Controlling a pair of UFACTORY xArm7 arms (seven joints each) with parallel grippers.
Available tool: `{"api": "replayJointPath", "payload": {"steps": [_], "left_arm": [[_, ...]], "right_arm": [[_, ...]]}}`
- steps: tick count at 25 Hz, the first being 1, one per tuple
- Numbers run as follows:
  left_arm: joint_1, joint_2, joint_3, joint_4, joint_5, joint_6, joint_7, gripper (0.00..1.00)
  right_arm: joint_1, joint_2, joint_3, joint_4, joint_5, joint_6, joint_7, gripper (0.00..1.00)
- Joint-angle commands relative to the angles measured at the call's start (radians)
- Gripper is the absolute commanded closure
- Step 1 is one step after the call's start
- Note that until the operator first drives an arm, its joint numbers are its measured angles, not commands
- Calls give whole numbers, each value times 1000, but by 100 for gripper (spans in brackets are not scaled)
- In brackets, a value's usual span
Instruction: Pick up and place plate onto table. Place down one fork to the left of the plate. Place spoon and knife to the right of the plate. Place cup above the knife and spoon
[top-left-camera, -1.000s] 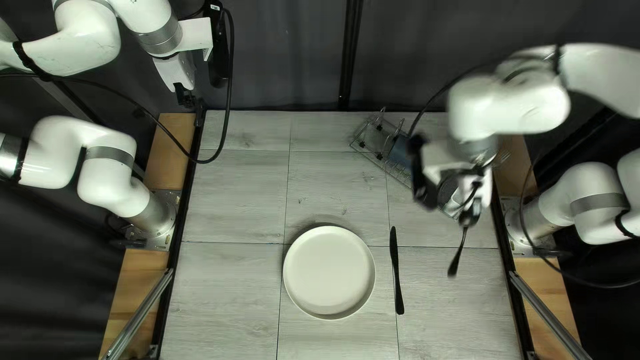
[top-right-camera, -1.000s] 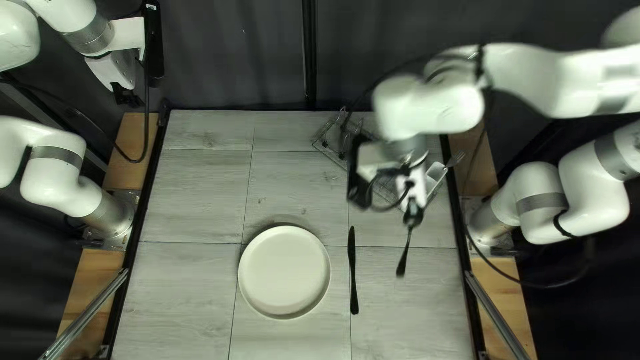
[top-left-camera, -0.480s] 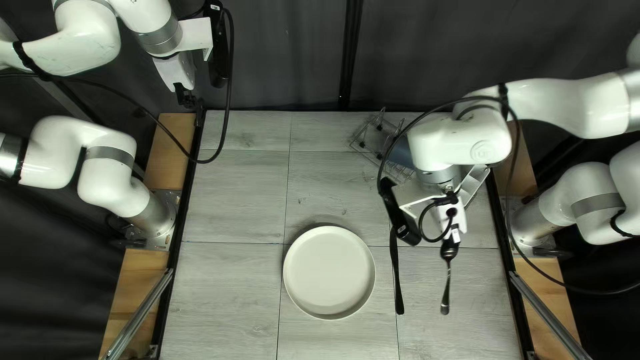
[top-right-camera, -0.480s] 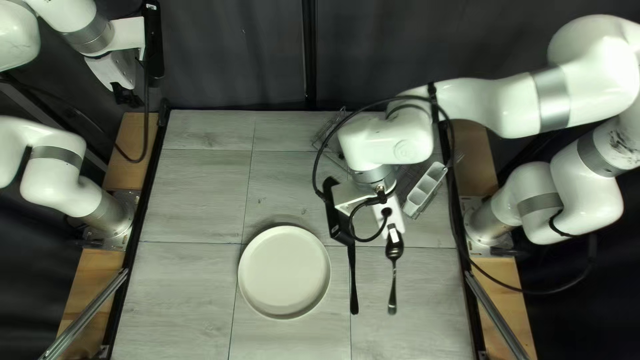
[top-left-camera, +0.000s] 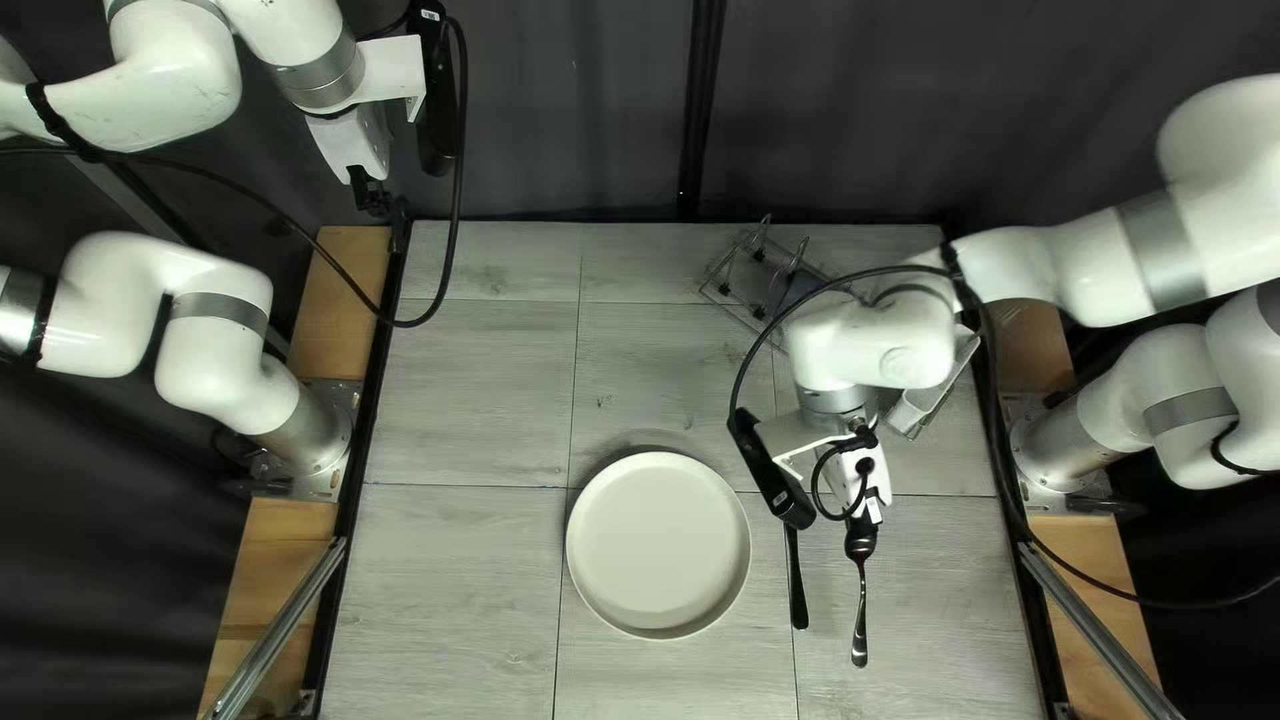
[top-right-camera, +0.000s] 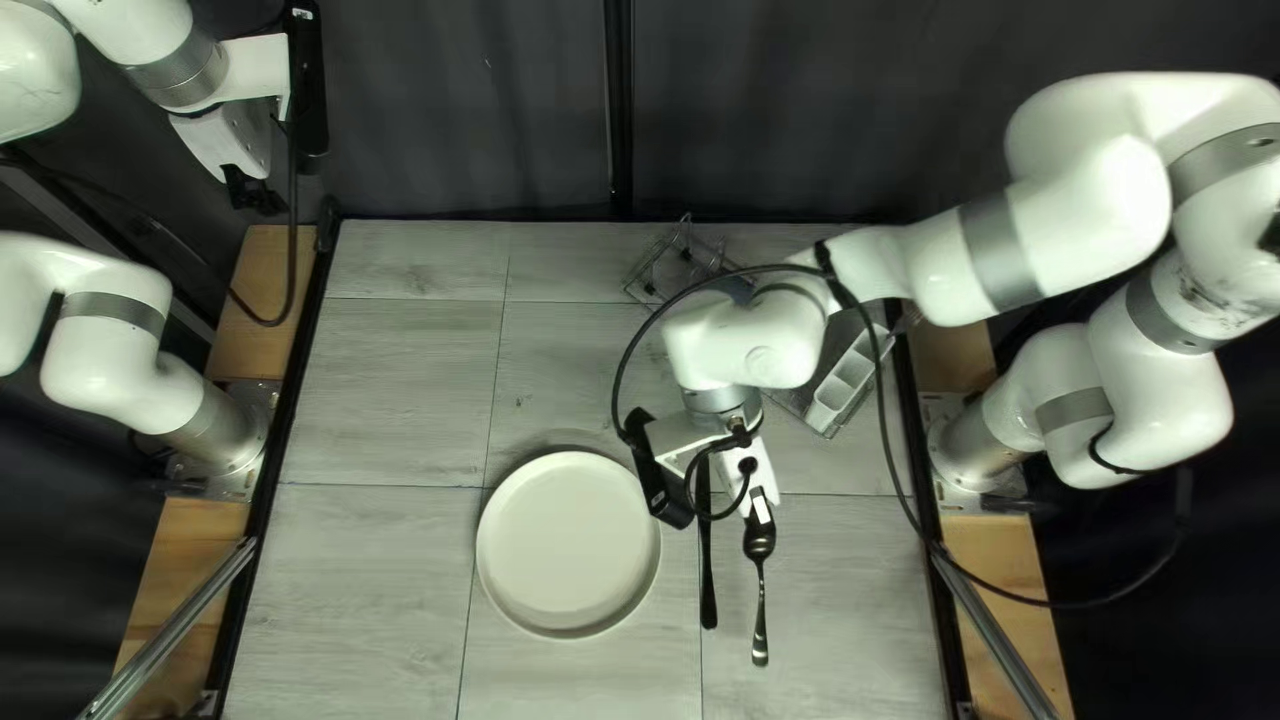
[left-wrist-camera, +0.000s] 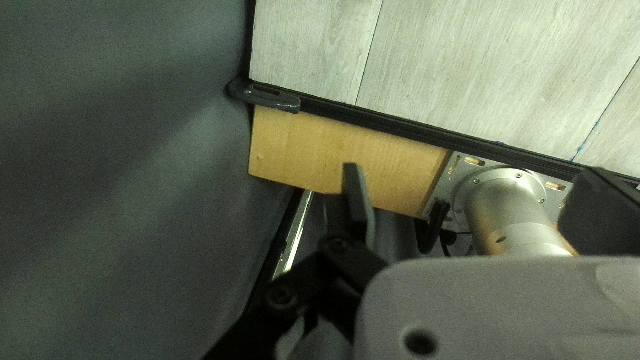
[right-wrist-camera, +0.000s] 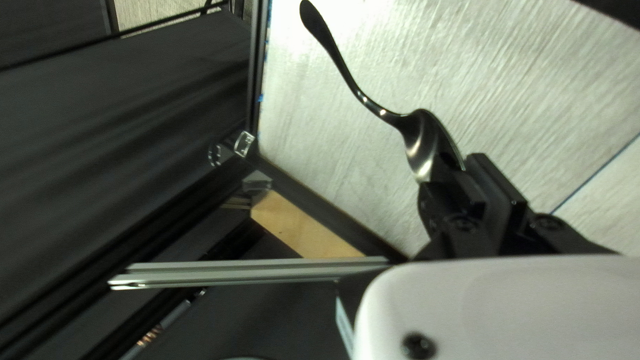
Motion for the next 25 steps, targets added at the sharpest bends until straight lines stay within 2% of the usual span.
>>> {"api": "replayJointPath", "payload": {"steps": [1,12,13,15,17,25], "left_arm": [[0,0,0,0,0,0,0,0],[0,0,0,0,0,0,0,0],[0,0,0,0,0,0,0,0],[0,0,0,0,0,0,0,0],[0,0,0,0,0,0,0,0],[0,0,0,0,0,0,0,0]], "right_arm": [[-28,51,-22,-9,6,-18,-98,100],[-63,75,-56,-41,-20,-53,-173,100],[-64,75,-57,-40,-21,-54,-173,95],[-72,77,-65,-53,-22,-68,-186,7],[-77,82,-70,-69,-21,-89,-195,0],[-72,109,-70,-94,-23,-162,-189,0]]}}
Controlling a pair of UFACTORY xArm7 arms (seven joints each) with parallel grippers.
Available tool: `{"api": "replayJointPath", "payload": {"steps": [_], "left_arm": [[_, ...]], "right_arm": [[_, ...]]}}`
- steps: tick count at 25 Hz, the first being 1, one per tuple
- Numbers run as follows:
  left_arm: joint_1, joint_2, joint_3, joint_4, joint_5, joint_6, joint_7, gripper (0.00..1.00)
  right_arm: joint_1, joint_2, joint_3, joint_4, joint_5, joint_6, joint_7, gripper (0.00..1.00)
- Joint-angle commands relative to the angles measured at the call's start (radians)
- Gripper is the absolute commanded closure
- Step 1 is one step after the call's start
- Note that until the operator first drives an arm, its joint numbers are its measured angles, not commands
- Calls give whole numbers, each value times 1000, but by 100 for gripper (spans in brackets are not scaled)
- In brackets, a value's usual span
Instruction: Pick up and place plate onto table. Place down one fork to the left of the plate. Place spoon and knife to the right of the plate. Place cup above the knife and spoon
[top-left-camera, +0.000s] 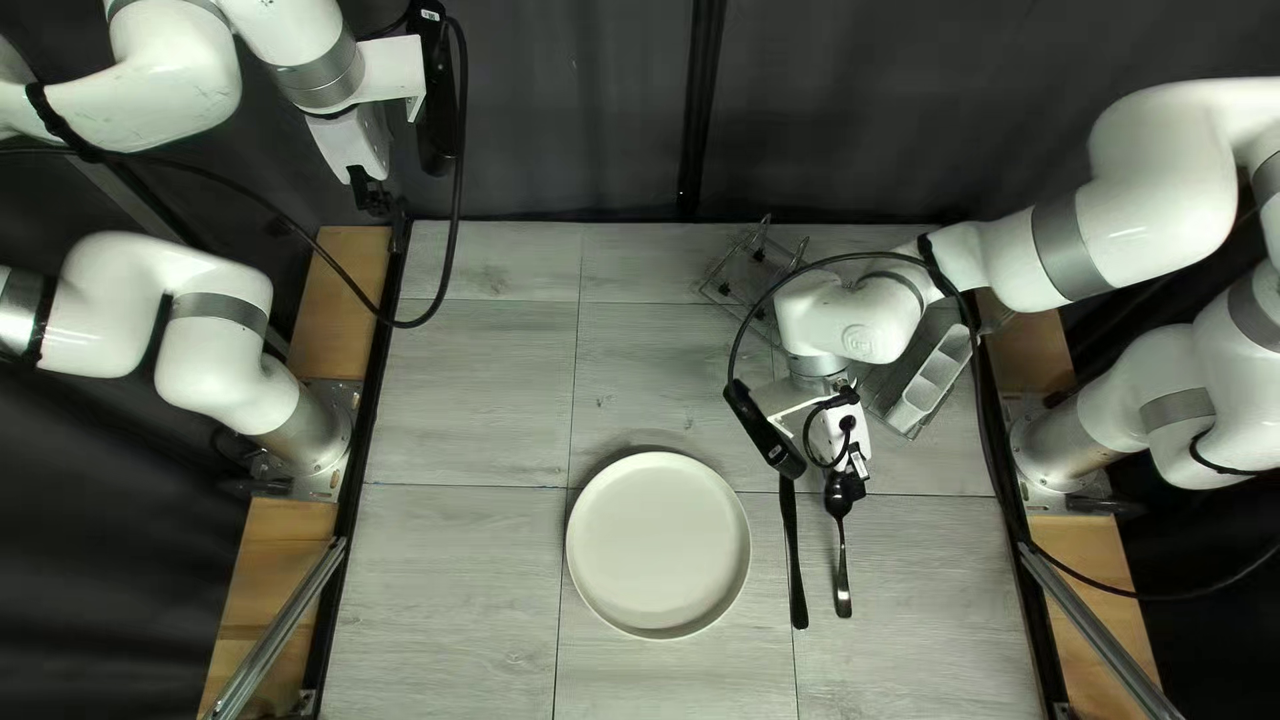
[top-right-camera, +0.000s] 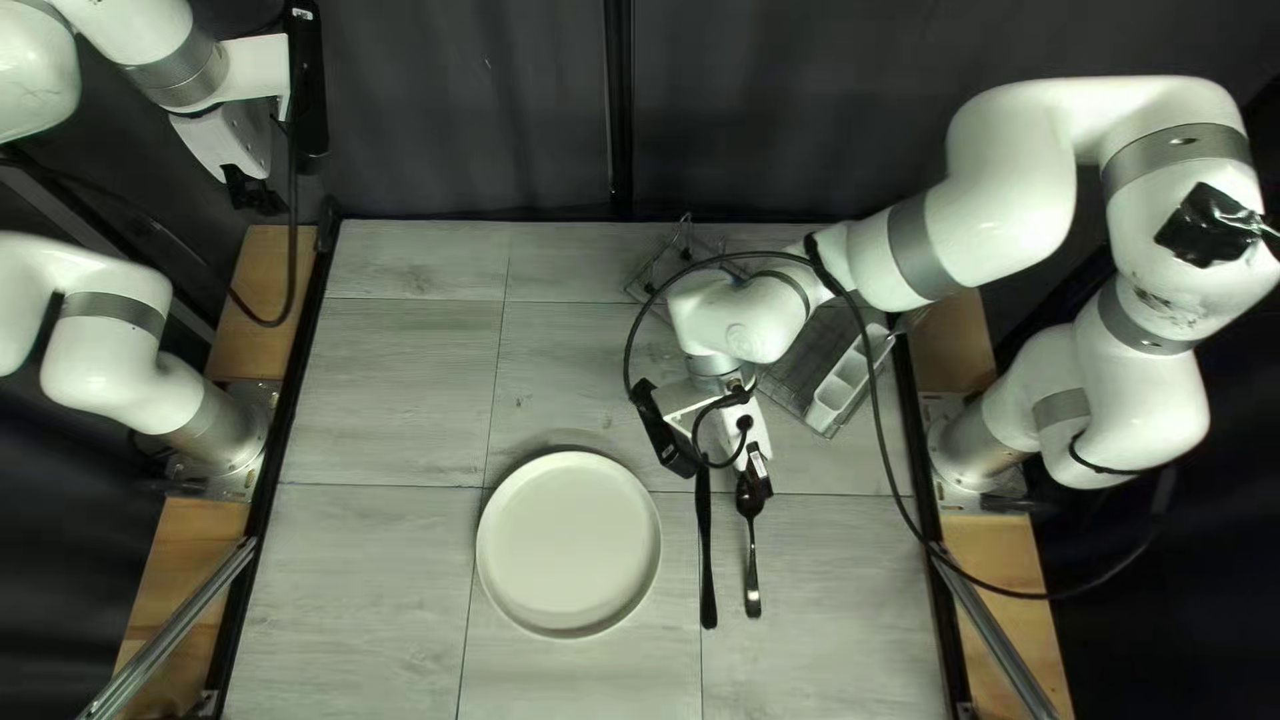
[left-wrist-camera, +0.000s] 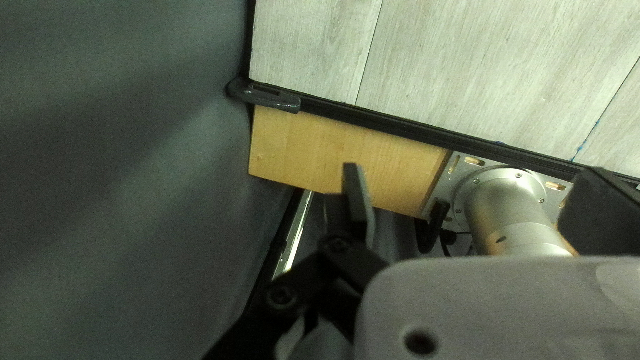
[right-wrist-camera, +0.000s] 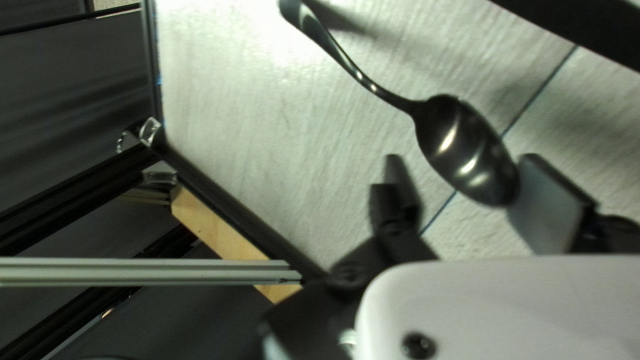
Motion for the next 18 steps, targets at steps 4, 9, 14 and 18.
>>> {"api": "replayJointPath", "payload": {"steps": [4,9,14,18], "left_arm": [[0,0,0,0,0,0,0,0],[0,0,0,0,0,0,0,0],[0,0,0,0,0,0,0,0],[0,0,0,0,0,0,0,0]], "right_arm": [[18,-40,10,-23,-21,-27,55,0],[8,-292,44,-15,-165,129,320,0],[-11,-332,44,8,-211,193,394,0],[-11,-332,44,8,-211,193,394,0]]}}
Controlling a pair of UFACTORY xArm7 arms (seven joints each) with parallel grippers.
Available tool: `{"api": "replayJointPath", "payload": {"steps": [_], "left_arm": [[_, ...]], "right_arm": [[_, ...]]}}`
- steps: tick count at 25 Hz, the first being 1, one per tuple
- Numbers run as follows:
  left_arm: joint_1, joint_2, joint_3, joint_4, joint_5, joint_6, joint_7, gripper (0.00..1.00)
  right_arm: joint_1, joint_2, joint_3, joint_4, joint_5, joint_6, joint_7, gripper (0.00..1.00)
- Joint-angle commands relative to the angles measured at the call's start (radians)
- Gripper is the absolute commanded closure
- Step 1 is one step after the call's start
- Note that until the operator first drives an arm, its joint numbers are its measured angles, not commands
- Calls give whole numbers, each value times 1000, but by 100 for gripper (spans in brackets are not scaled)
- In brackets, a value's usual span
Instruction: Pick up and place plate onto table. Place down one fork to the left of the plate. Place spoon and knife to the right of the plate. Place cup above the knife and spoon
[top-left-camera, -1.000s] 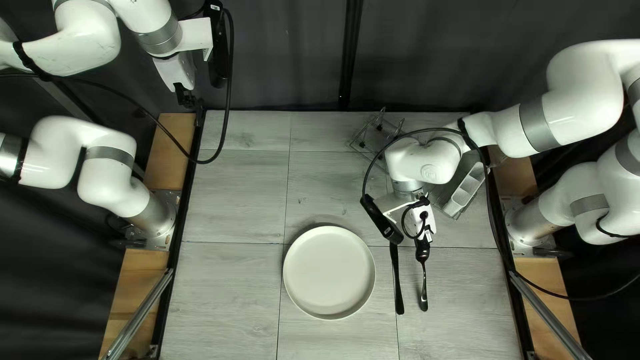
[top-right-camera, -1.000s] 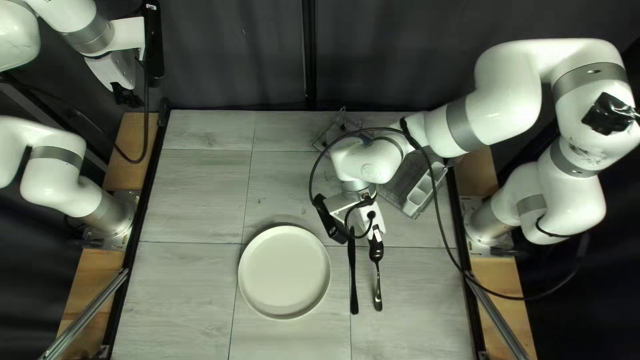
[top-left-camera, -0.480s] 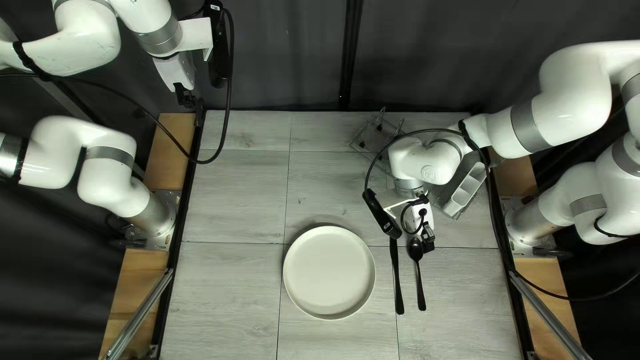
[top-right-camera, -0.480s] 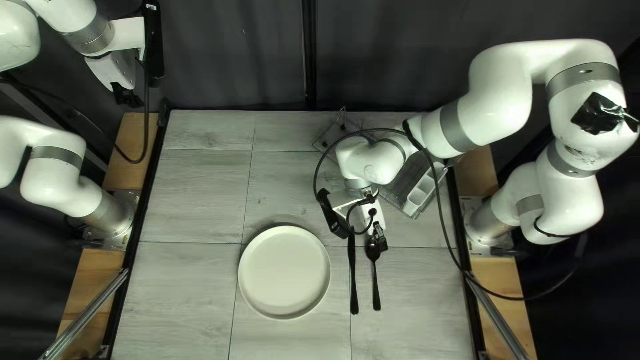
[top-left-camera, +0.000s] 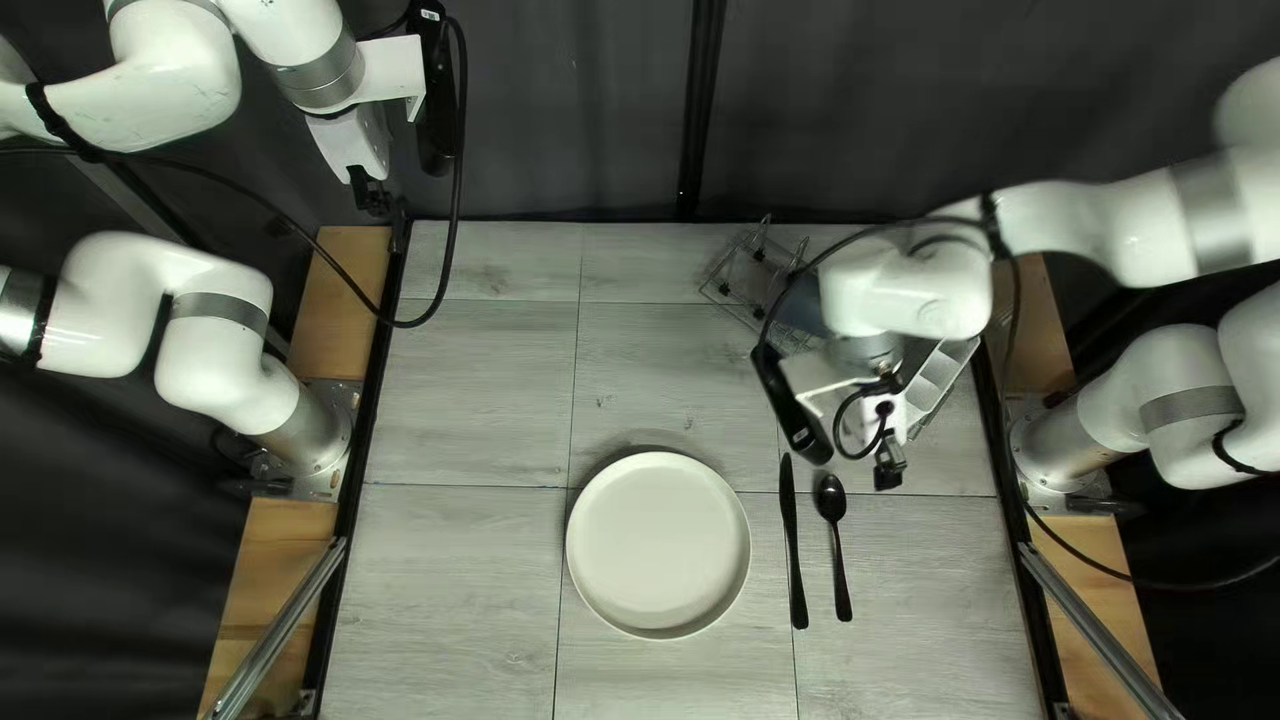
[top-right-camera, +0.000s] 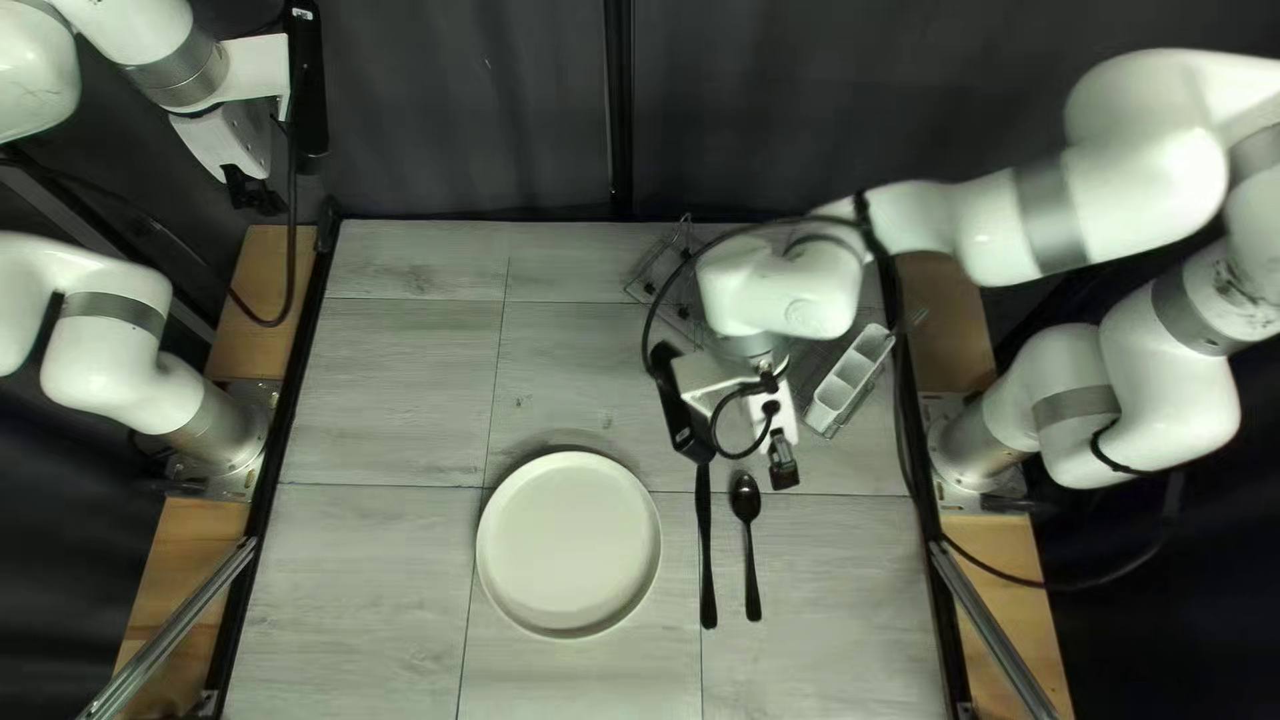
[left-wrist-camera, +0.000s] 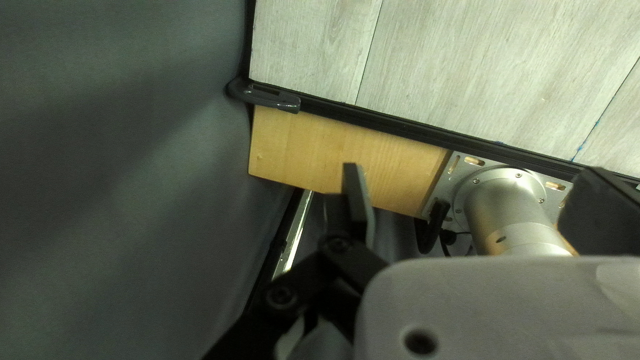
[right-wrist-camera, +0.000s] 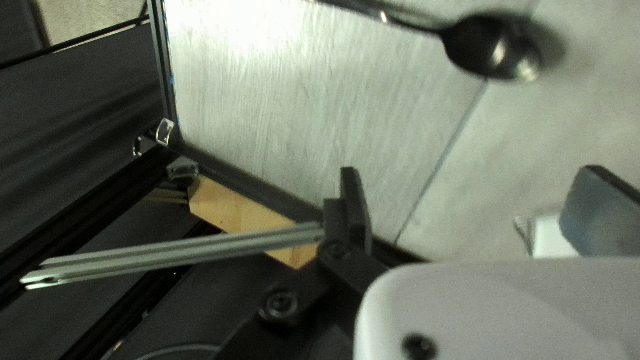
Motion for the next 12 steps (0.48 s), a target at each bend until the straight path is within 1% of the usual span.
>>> {"api": "replayJointPath", "payload": {"steps": [1,3,5,6,10,11,12], "left_arm": [[0,0,0,0,0,0,0,0],[0,0,0,0,0,0,0,0],[0,0,0,0,0,0,0,0],[0,0,0,0,0,0,0,0],[0,0,0,0,0,0,0,0],[0,0,0,0,0,0,0,0],[0,0,0,0,0,0,0,0]], "right_arm": [[5,10,7,12,-19,1,-3,0],[-9,30,-2,45,-53,45,12,0],[-64,-30,-46,38,-98,115,50,0],[-103,-78,-69,29,-125,154,100,0],[-206,-189,-110,-6,-186,207,245,0],[-255,-231,-130,-28,-217,224,298,0],[-287,-257,-138,-43,-231,230,342,0]]}}
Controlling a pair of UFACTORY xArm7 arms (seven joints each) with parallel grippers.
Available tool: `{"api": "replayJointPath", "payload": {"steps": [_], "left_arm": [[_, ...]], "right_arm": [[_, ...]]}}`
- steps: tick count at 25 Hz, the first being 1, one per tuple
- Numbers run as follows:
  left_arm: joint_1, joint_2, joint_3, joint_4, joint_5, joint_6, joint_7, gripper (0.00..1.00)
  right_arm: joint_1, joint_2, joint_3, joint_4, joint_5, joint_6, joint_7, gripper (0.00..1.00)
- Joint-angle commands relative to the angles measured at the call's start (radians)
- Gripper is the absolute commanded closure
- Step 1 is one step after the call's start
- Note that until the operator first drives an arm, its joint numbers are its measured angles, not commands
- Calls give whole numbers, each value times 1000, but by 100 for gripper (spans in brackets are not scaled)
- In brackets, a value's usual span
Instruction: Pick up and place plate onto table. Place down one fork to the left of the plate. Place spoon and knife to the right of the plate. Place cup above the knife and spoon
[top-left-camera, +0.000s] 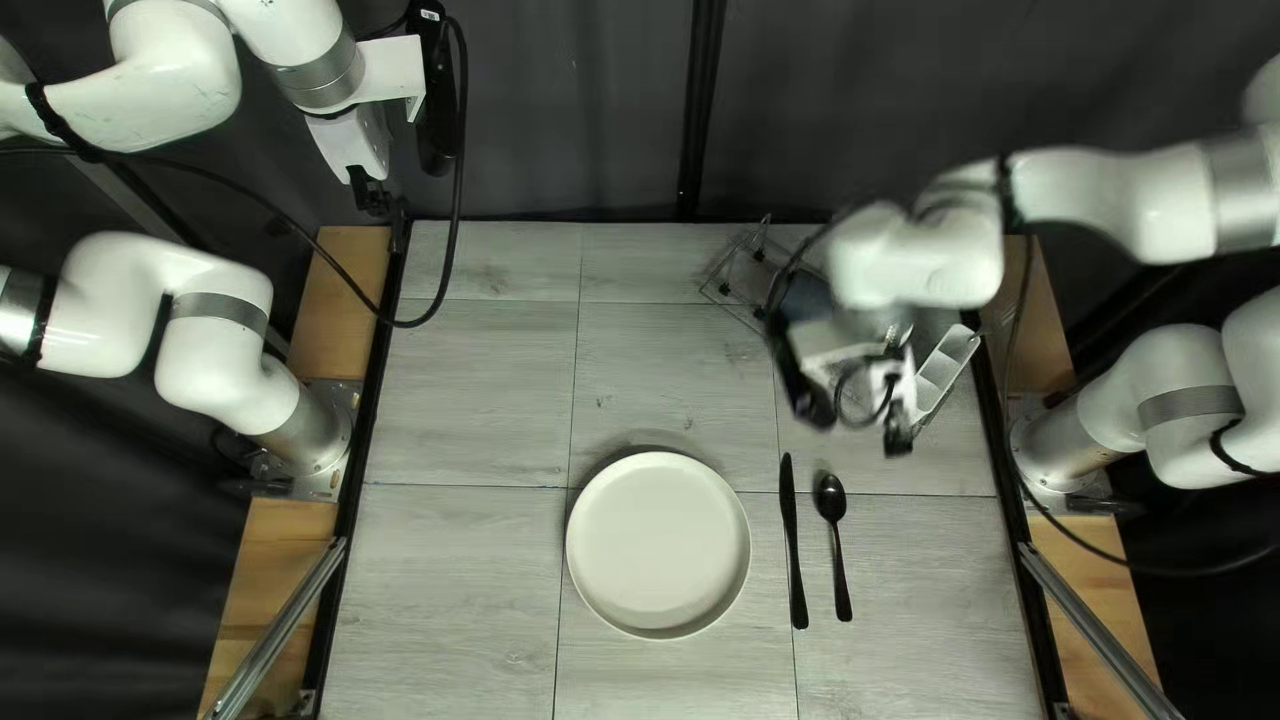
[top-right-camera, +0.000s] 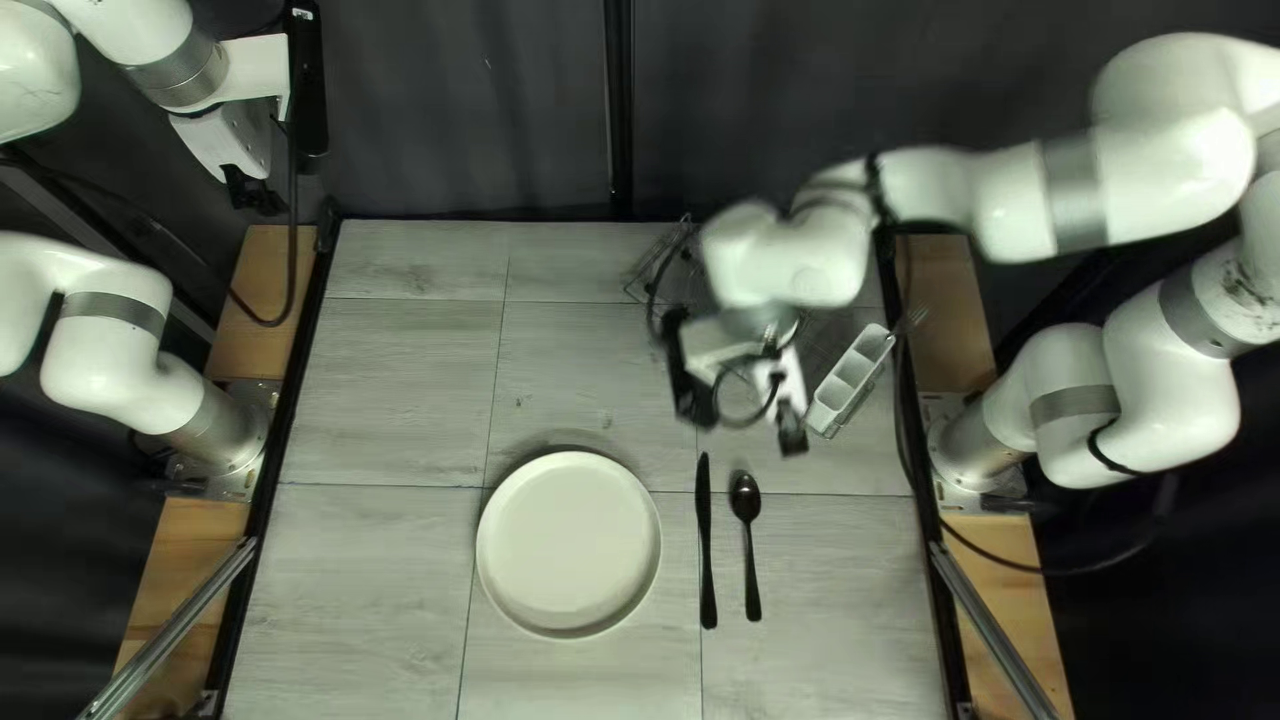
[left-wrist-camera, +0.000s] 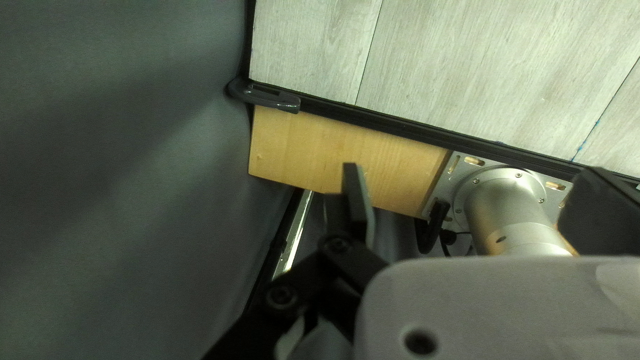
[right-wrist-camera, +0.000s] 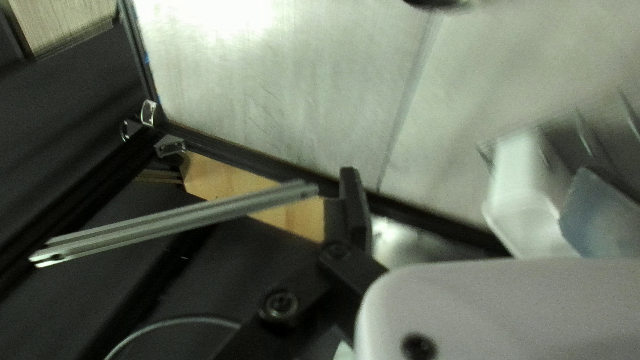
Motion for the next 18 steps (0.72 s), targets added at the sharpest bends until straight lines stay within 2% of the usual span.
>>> {"api": "replayJointPath", "payload": {"steps": [1,8,12,18], "left_arm": [[0,0,0,0,0,0,0,0],[0,0,0,0,0,0,0,0],[0,0,0,0,0,0,0,0],[0,0,0,0,0,0,0,0]], "right_arm": [[-148,-134,-61,-75,-84,50,173,0],[-156,-145,-47,-84,-113,51,194,0],[-238,-207,-56,-72,-184,122,300,0],[-330,-259,-45,-101,-222,135,491,0]]}}
